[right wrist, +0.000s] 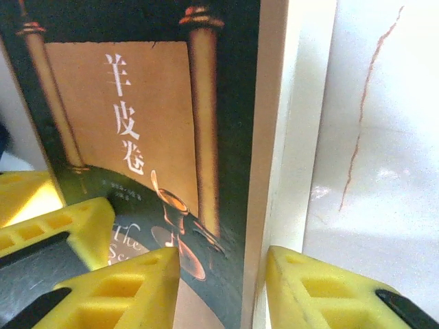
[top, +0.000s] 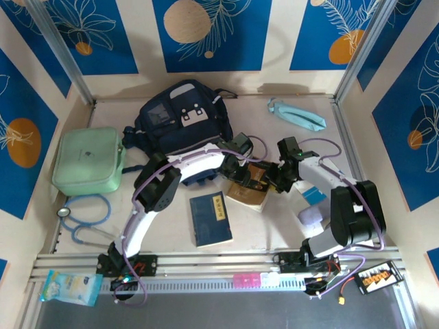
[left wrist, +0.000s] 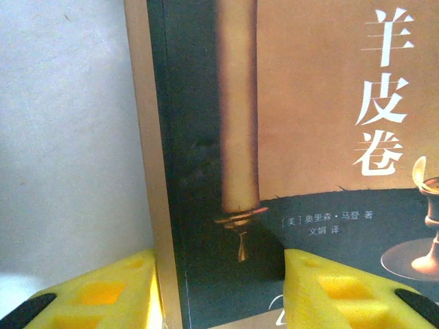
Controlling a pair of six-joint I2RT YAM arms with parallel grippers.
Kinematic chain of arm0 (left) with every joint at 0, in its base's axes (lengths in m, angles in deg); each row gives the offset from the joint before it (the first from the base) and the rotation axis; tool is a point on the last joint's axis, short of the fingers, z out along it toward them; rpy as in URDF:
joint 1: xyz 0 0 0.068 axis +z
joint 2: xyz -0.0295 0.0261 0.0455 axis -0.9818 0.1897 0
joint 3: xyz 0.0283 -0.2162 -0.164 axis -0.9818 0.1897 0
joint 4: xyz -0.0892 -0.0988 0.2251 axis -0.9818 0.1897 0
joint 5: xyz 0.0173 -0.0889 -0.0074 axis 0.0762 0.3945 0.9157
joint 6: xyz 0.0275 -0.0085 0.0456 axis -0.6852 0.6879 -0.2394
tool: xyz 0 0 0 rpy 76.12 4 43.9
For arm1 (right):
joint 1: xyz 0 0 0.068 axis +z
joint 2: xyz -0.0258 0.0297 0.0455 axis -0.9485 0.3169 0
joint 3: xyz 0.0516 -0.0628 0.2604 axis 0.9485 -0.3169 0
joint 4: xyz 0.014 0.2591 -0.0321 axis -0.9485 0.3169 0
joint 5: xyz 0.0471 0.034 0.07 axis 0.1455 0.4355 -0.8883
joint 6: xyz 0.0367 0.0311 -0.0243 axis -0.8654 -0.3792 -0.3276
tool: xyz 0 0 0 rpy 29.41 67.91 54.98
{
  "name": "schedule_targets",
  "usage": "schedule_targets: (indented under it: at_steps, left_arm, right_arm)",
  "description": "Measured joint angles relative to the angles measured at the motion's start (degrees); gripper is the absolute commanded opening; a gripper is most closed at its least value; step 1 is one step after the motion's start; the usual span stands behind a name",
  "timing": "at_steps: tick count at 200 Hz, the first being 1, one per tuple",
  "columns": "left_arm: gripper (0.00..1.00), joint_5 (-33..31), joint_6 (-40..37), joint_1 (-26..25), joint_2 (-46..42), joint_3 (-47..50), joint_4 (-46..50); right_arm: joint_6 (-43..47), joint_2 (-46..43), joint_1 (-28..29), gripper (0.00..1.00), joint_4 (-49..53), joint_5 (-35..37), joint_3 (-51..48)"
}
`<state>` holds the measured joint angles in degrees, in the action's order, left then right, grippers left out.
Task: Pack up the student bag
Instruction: Pick up the book from the middle-right of the table.
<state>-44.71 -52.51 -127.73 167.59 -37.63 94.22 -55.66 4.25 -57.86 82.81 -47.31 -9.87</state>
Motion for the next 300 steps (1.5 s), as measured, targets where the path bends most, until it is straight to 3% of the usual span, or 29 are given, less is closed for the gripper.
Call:
schedule_targets:
  at_steps: [67,115,169,207,228,259,300]
  left_arm:
    - [0.42,-0.2,0.0,0.0,0.2,-0.4,0.4]
    - [0.42,-0.3,0.0,0.0,0.2,-0.4,0.5]
    - [0.62,-0.7,-1.8,-0.8,-1.0,-1.0,1.0]
    - [0.74,-0.2,-2.3,0.0,-9.7,-0.9,1.3]
    - [0.79,1.1,-1.2,2.5,-17.3,0.5,-1.2]
    - [0.86,5.9,1.6,10.5,-27.4,7.5,-6.9]
    - [1.0,14.0,6.7,18.4,-31.3,17.7,-14.6]
  right_arm:
    - [0.0,-0.4,0.3,0.19,1.3,0.0,0.8]
    - [0.0,-0.4,0.4,0.0,1.8,1.1,0.8]
    - [2.1,-6.1,-1.2,0.0,0.3,-0.1,-0.9]
    - [6.0,-12.7,-7.0,0.0,-2.6,-5.0,-1.8]
    - [8.2,-15.1,-8.9,0.0,-4.3,-8.6,-1.8]
    - [10.3,-16.2,-9.6,0.0,-7.2,-16.3,-1.7]
    - [10.4,-16.3,-9.1,0.0,-13.9,-27.4,0.0]
